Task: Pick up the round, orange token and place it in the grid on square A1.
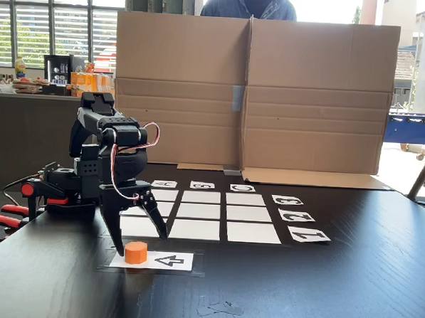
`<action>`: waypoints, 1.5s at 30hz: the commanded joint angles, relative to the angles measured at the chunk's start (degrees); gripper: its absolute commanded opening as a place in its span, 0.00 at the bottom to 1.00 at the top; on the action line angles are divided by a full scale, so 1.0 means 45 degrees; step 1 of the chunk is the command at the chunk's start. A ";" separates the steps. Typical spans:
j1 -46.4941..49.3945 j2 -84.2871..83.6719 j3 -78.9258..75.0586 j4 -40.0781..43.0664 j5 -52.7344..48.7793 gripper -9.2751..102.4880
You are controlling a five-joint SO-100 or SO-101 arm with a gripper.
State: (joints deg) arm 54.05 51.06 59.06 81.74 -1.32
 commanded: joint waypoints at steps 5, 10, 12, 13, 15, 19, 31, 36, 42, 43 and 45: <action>0.0254 -0.0039 -0.0469 -0.0332 0.0215 0.39; 0.0352 -0.0195 -0.0469 -0.0371 0.0215 0.39; 0.0371 -0.0215 -0.0469 -0.0371 0.0215 0.38; 0.0371 -0.0215 -0.0469 -0.0371 0.0215 0.38; 0.0371 -0.0254 -0.0469 -0.0371 0.0215 0.37; 0.0371 -0.0313 -0.0488 -0.0371 0.0195 0.34; 0.0371 -0.0449 -0.0625 -0.0391 0.0137 0.24; 0.0352 -0.0527 -0.0703 -0.0391 0.0137 0.22; 0.0332 -0.0547 -0.0703 -0.0391 0.0098 0.19; 0.0332 -0.0547 -0.0703 -0.0391 0.0098 0.19; 0.0332 -0.0449 -0.0703 -0.0371 0.0098 0.18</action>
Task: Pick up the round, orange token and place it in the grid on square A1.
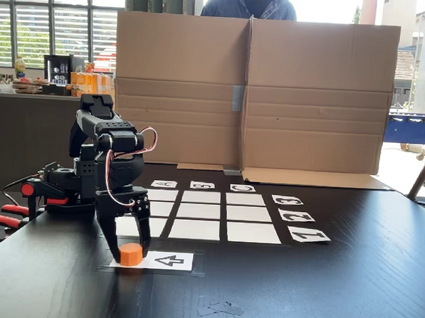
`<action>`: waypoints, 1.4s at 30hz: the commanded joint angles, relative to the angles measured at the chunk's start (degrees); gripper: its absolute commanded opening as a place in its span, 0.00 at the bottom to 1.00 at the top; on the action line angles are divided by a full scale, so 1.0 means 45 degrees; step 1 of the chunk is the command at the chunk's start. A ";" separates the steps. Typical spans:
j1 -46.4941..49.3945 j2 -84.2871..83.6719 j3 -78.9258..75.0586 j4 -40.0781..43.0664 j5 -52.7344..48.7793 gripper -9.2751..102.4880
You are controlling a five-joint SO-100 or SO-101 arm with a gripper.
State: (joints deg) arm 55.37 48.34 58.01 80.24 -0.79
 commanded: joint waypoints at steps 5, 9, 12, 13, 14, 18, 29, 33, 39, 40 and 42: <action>-0.0039 0.0781 -0.0508 0.0195 0.0000 0.18; -0.0059 0.1562 -0.0508 0.0508 0.0000 0.18; -0.0059 0.2324 -0.0430 0.0820 0.0020 0.18; -0.0039 0.2598 -0.0430 0.0957 0.0000 0.18; -0.0020 0.2852 -0.0430 0.1074 0.0000 0.18; 0.0059 0.3926 -0.0430 0.1621 0.0000 0.19; 0.0039 0.8457 0.1992 0.1719 -0.0020 0.19; -0.0098 1.0410 0.3457 0.1719 -0.0020 0.19; -0.0488 1.2949 0.6055 0.1719 -0.0078 0.19; -0.0566 1.3438 0.6582 0.1719 -0.0117 0.19; -0.0723 1.4375 0.7715 0.1719 -0.0156 0.19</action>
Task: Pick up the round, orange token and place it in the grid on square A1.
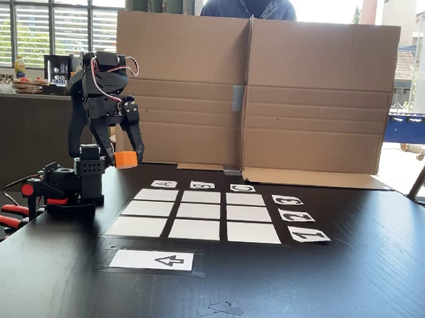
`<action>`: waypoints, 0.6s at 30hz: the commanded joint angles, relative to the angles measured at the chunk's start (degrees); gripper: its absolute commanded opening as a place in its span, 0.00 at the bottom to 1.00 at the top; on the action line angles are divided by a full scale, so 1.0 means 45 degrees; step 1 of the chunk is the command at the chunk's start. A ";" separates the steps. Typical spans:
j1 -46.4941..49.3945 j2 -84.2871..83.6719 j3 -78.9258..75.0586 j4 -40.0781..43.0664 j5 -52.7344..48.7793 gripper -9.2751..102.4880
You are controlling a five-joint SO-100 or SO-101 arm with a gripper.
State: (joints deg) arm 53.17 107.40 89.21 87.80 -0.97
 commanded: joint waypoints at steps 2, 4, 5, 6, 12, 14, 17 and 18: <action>-0.0410 0.2129 0.1934 0.0020 -0.0156 0.18; -0.0625 0.2910 0.2988 0.0000 -0.0156 0.18; -0.0742 0.3281 0.3535 -0.0020 -0.0156 0.18; -0.0859 0.3652 0.4121 -0.0059 -0.0156 0.18; -0.1328 0.5293 0.6797 -0.0156 -0.0527 0.18; -0.1445 0.5430 0.7305 -0.0234 -0.0566 0.18; -0.1641 0.5352 0.8066 -0.0527 -0.0625 0.18; -0.1660 0.5254 0.8262 -0.0664 -0.0625 0.18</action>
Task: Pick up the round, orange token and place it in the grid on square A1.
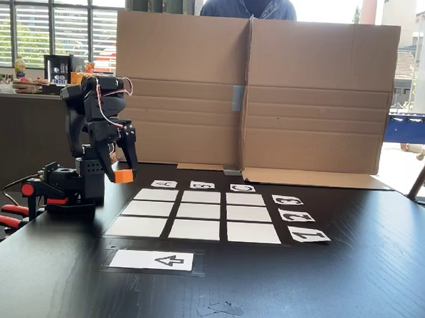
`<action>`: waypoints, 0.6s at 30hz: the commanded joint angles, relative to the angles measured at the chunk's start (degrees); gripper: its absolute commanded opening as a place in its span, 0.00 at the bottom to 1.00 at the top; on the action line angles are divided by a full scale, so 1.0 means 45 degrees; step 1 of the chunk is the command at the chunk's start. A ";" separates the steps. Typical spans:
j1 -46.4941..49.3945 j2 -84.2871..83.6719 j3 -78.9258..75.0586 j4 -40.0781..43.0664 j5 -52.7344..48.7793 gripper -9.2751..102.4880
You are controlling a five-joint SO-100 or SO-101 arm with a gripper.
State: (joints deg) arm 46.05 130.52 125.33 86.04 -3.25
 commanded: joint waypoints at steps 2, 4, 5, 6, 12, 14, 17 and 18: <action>-0.0098 -0.0078 0.0586 -0.0449 -0.0215 0.18; -0.0176 -0.0313 0.0957 -0.0703 -0.0273 0.18; -0.0195 -0.0469 0.1133 -0.0879 -0.0273 0.18; -0.0215 -0.0605 0.1328 -0.1094 -0.0273 0.18; -0.0273 -0.1406 0.2187 -0.2422 -0.0293 0.18; -0.0332 -0.1680 0.2324 -0.2617 -0.0332 0.19; -0.0469 -0.2129 0.2402 -0.2930 -0.0332 0.19; -0.0488 -0.2305 0.2441 -0.3105 -0.0332 0.19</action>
State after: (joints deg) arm 44.21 121.20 136.14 73.30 -4.48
